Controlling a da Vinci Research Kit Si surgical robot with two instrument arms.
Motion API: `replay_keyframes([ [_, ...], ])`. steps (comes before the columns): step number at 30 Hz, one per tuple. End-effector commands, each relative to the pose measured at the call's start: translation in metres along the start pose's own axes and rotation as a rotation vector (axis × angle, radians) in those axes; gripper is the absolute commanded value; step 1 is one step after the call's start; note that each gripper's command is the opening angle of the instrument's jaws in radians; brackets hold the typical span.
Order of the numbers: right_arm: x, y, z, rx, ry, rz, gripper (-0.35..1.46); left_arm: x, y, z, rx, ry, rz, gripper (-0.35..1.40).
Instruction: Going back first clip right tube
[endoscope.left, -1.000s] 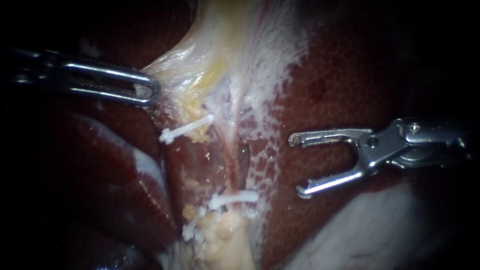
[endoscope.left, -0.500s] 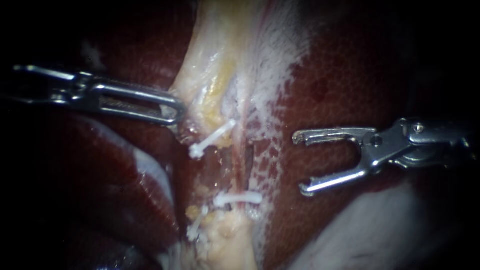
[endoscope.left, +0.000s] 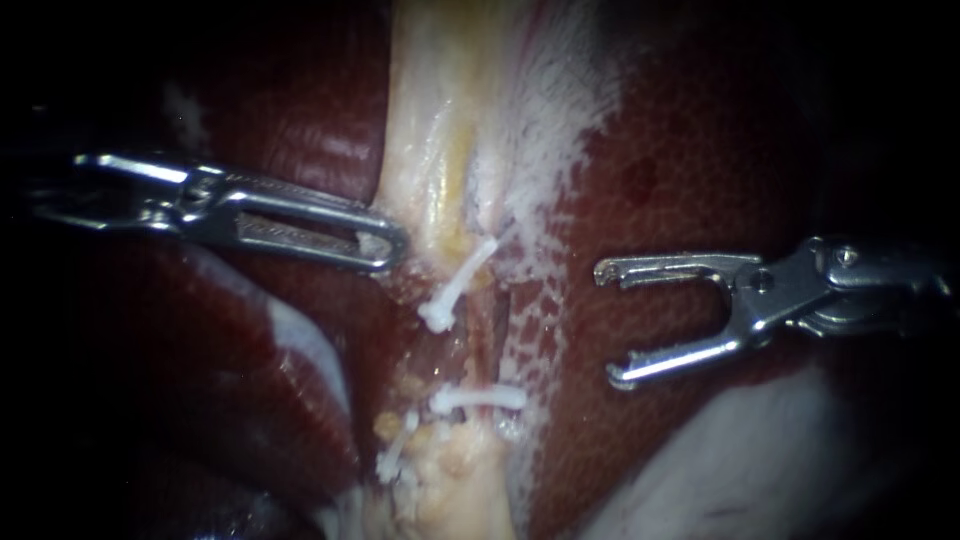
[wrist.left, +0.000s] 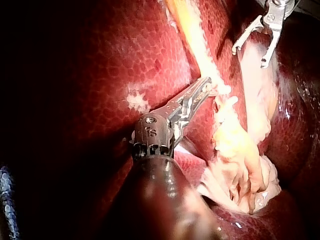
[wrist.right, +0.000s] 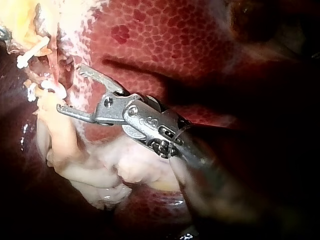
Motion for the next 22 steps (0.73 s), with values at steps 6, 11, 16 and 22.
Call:
replay_keyframes([
  [6,0.0,0.0,0.0,-0.001,0.0,0.0,0.6,0.0,0.0,0.0,-0.001,0.0,0.0,-0.35],
  [11,0.0,0.0,0.0,-0.001,0.0,0.001,0.6,0.0,0.0,0.0,-0.001,0.0,0.0,-0.35],
  [16,0.0,0.0,0.0,-0.001,0.0,0.001,0.6,0.0,0.0,0.0,-0.002,0.003,0.0,-0.35],
  [22,0.0,0.0,0.0,-0.001,0.0,0.001,0.6,0.0,-0.0001,0.0,-0.002,0.003,0.0,-0.35],
])
